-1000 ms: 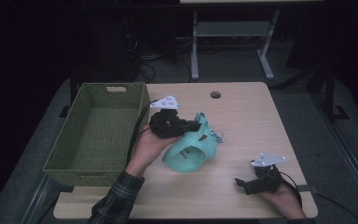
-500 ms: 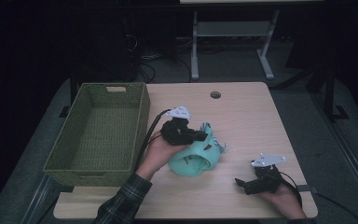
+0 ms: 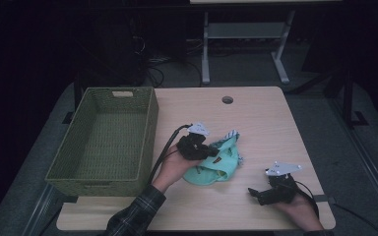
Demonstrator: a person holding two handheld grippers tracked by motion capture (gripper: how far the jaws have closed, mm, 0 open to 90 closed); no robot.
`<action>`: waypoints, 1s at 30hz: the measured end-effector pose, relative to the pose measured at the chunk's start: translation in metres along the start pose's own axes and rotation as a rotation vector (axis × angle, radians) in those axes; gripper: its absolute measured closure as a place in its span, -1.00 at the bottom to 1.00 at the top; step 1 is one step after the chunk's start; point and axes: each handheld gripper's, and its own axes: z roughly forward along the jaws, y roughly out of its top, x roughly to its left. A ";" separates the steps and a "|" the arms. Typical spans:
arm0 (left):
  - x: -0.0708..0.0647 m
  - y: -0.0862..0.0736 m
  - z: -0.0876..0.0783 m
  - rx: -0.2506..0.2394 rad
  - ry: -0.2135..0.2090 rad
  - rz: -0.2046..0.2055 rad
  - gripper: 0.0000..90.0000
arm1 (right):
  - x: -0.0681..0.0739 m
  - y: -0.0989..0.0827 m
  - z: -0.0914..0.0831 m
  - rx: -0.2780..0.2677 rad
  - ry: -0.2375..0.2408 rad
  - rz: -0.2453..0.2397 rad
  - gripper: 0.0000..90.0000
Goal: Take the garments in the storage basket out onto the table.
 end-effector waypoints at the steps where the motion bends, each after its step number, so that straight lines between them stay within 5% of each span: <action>1: 0.001 -0.002 0.003 0.005 0.000 -0.002 0.95 | 0.000 0.000 0.000 0.000 0.000 0.000 -0.95; 13: 0.006 -0.021 0.029 0.093 0.007 -0.018 0.85 | 0.000 0.000 0.000 -0.001 0.001 -0.006 -0.95; 17: 0.005 -0.023 0.030 0.111 0.025 -0.005 0.69 | 0.000 0.000 0.000 -0.002 0.001 -0.006 -0.95; 23: -0.005 -0.018 0.007 0.105 0.070 0.059 0.34 | 0.000 0.000 0.000 -0.001 0.002 -0.008 -0.95; 30: -0.012 -0.030 -0.028 0.061 0.101 0.046 0.46 | 0.000 0.000 0.000 -0.002 0.001 -0.009 -0.95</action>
